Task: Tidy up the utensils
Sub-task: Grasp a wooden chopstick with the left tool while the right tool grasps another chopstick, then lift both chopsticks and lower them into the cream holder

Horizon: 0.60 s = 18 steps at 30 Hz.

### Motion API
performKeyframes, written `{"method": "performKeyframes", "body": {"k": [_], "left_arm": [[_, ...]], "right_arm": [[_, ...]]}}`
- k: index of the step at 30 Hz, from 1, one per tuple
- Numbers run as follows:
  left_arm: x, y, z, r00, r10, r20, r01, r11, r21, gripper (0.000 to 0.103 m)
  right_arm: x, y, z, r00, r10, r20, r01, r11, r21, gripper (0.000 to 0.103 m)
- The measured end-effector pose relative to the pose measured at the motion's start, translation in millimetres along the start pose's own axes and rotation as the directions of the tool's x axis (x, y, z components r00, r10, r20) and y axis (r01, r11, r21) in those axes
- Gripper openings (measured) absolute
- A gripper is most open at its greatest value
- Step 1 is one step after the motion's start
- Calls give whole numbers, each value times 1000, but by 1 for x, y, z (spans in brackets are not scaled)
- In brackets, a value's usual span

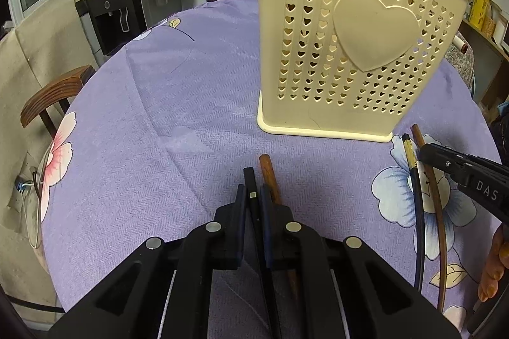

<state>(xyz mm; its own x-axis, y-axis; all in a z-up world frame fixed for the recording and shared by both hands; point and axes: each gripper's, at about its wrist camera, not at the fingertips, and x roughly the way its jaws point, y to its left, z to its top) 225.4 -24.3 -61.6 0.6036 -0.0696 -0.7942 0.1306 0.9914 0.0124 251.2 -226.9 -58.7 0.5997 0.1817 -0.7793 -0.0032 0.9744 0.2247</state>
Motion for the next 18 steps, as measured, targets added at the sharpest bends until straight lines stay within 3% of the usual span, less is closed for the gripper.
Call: {"method": "performKeyframes", "body": {"k": [8, 18], "left_arm": [[-2, 6, 5, 1000, -26, 14, 26, 999, -33, 8], [-33, 12, 16, 993, -67, 98, 74, 995, -68, 8]], "right_arm": [[-20, -11, 1, 997, 50, 53, -52, 998, 30, 7], [-61, -15, 7, 978, 141, 155, -149, 988, 45, 7]]}}
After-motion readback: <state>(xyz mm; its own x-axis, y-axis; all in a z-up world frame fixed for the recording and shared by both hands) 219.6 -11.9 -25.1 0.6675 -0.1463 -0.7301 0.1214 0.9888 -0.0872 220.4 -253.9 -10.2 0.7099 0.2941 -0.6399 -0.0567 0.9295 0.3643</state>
